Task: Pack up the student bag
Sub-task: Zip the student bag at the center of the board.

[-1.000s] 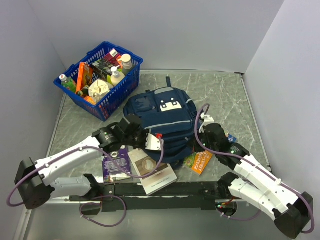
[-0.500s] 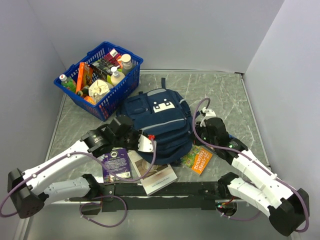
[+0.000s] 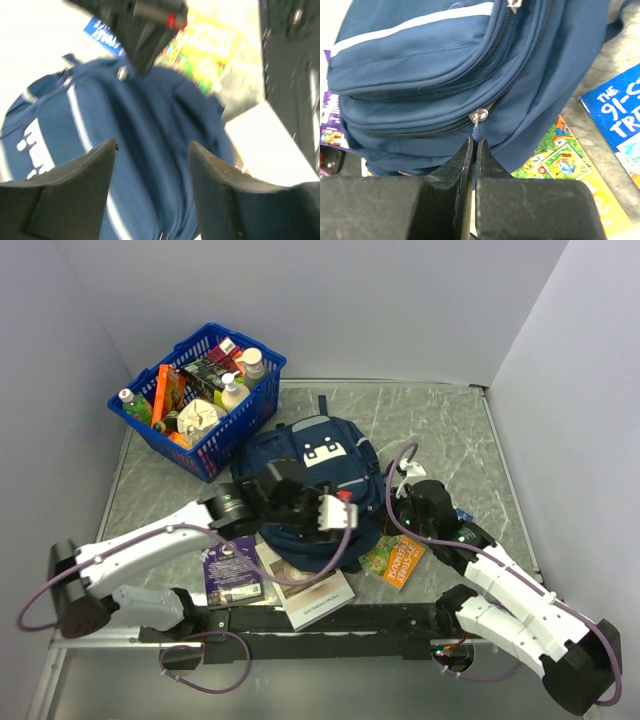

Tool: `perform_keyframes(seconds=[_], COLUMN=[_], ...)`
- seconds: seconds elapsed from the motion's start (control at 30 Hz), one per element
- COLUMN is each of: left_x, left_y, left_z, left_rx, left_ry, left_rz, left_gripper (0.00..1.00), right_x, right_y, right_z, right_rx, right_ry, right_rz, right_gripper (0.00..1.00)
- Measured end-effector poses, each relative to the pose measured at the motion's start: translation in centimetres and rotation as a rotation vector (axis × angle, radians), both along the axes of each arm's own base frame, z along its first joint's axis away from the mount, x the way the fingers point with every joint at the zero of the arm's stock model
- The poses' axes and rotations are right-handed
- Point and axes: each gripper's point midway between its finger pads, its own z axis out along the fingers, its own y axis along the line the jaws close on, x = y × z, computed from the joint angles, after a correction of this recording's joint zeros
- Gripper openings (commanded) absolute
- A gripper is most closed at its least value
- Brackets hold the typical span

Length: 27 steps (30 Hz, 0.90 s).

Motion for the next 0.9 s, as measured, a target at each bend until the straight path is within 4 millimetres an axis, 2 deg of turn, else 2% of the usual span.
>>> perform_keyframes(seconds=[0.07,0.1,0.2,0.3,0.37,0.4,0.53,0.63,0.73,0.83,0.87,0.9], left_x=[-0.4,-0.5,-0.2,-0.2,0.2,0.5,1.5,2.5,3.1,2.8,2.6,2.6], left_y=[-2.0,-2.8,-4.4,-4.9,-5.4,-5.6,-5.7,-5.6,-5.4,-5.1,-5.0,-4.9], left_z=[-0.4,-0.8,-2.6,-4.1,-4.7,-5.0,-5.2,-5.4,-5.8,-6.8,-7.3,-7.6], left_rx=[-0.006,-0.007,0.005,0.026,0.030,0.030,0.006,-0.008,-0.010,0.001,0.007,0.009], left_ry=[0.028,0.039,0.038,0.034,0.029,0.025,0.009,-0.017,-0.031,-0.016,-0.011,-0.009], left_rz=[-0.008,-0.007,0.021,0.046,0.069,0.088,0.146,0.205,0.239,0.239,0.234,0.233], left_gripper=[0.46,0.36,0.28,0.26,0.27,0.34,0.52,0.54,0.52,0.41,0.27,0.18], right_x=[-0.2,-0.2,-0.3,-0.4,-0.4,-0.4,-0.6,-0.8,-0.9,-0.9,-0.9,-0.9], right_y=[0.1,0.2,0.2,0.2,0.2,0.2,0.2,0.2,0.2,0.2,0.2,0.2], right_z=[0.3,0.5,0.9,1.1,1.0,1.1,0.7,0.5,0.6,0.7,0.7,0.7], right_rx=[0.010,0.014,0.025,0.030,0.030,0.030,0.032,0.035,0.040,0.040,0.041,0.041], right_ry=[-0.009,-0.013,-0.024,-0.028,-0.028,-0.028,-0.021,-0.016,-0.021,-0.022,-0.022,-0.021], right_rz=[0.007,0.009,0.009,0.012,0.013,0.013,0.014,0.016,0.018,0.019,0.021,0.022], right_gripper=[0.00,0.00,0.00,0.00,0.00,0.00,0.00,0.00,0.00,0.00,0.00,0.00])
